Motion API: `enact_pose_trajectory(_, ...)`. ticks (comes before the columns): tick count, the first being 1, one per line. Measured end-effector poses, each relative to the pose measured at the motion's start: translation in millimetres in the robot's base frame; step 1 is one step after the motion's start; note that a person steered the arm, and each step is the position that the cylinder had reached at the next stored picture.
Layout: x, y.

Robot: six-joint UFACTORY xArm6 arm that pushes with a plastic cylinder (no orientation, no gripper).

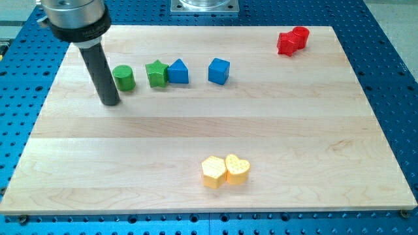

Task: Place your arm at the top of the red circle

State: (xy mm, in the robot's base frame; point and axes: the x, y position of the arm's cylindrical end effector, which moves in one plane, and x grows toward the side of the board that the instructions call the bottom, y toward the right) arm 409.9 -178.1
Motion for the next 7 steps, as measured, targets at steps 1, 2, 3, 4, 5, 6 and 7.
enact_pose_trajectory(1, -25.8, 0.0)
enact_pose_trajectory(2, -26.6, -3.3)
enact_pose_trajectory(3, 26.0, -25.2)
enact_pose_trajectory(4, 51.1, 57.7)
enact_pose_trajectory(5, 52.1, 196.0)
enact_pose_trajectory(6, 73.7, 307.0)
enact_pose_trajectory(7, 90.2, 390.3)
